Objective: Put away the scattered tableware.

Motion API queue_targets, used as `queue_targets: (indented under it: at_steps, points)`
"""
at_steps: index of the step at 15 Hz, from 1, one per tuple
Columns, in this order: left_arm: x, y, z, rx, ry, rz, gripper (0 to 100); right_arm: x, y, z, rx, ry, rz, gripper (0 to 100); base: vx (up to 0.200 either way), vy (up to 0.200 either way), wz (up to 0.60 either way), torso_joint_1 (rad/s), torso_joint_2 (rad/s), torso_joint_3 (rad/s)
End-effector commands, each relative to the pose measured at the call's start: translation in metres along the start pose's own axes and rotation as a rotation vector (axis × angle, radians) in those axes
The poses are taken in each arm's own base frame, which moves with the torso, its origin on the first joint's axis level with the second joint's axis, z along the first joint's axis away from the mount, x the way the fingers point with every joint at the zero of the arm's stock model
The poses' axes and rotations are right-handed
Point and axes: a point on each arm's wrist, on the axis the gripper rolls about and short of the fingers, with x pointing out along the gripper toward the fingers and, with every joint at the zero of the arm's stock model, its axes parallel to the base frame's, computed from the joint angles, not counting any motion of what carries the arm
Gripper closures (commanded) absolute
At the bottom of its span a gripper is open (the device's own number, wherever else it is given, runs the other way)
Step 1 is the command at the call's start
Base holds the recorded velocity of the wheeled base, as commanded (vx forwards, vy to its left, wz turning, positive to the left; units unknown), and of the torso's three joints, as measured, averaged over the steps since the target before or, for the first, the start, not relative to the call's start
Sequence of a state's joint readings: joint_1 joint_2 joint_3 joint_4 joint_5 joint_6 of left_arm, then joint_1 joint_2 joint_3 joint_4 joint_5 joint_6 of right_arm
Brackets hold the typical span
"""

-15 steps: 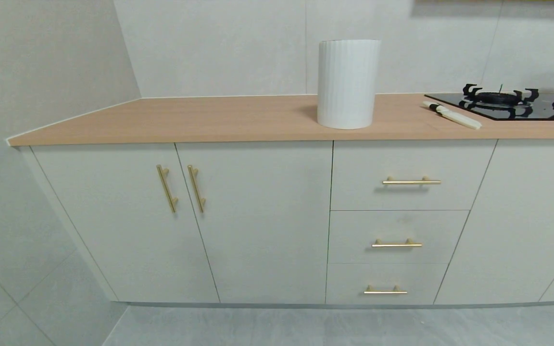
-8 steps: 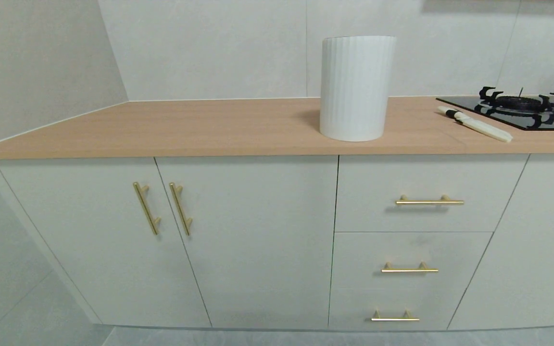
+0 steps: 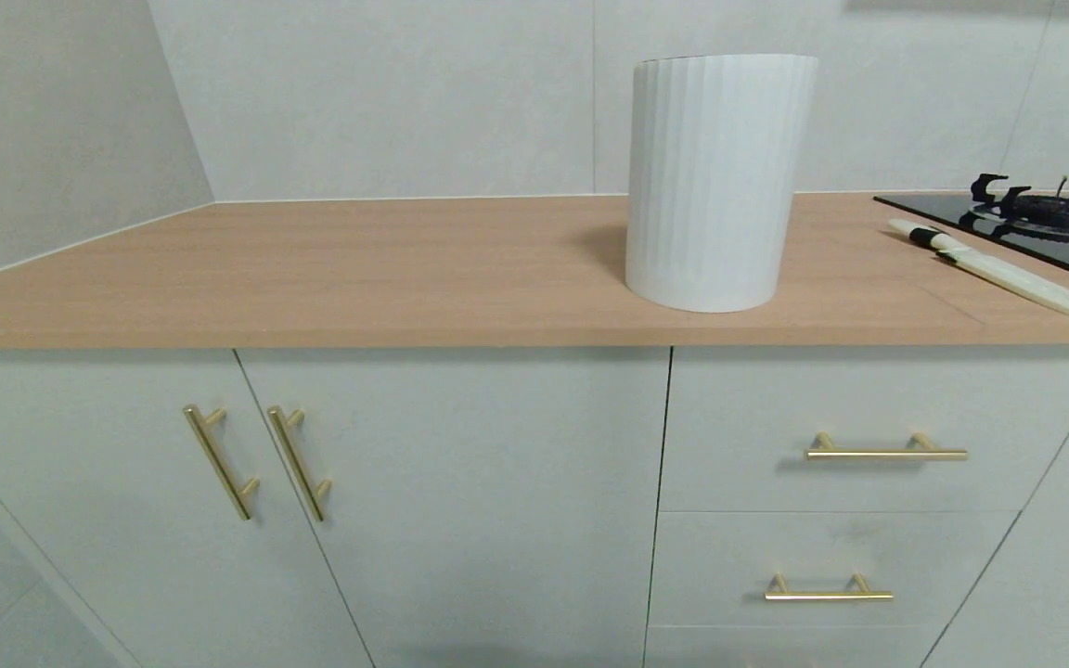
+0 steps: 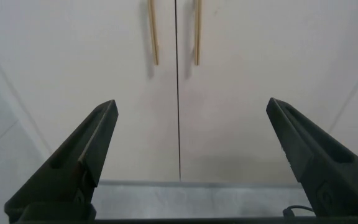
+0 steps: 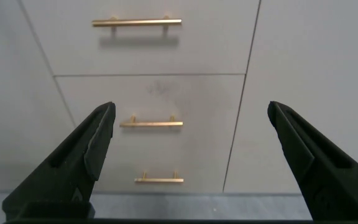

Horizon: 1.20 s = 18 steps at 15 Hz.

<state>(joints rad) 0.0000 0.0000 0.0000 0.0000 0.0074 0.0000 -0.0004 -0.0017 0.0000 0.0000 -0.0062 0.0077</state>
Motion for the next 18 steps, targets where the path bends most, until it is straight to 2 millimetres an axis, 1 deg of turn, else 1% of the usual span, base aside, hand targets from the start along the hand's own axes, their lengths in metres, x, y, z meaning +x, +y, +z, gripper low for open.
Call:
queue_targets:
  at_steps: [1, 14, 15, 18]
  points:
    - [0.0001, 0.0000, 0.0000, 0.000, 0.002, 0.000, 0, 0.0001, 0.0000, 0.0000, 0.000, 0.002, 0.000, 0, 0.200, 0.000, 0.00, 0.007, 0.01, -0.002]
    - [0.0001, 0.0000, 0.0000, 0.000, 0.002, 0.000, 0, 0.0001, 0.0000, 0.0000, -0.002, 0.002, 0.000, 0, 0.000, 0.000, 0.00, 0.000, 0.00, 0.000]
    - [0.0001, 0.0000, 0.0000, 0.000, 0.002, 0.002, 0, 0.0001, 0.0000, 0.0000, -0.002, 0.002, 0.000, 0, 0.000, 0.000, -0.60, 0.002, 0.00, -0.002]
    - [0.0001, 0.0000, 0.0000, 0.000, 0.002, 0.000, 0, 0.0001, 0.0000, 0.0000, -0.002, 0.002, 0.000, 0, 0.000, 0.000, 0.00, 0.000, 0.00, 0.000]
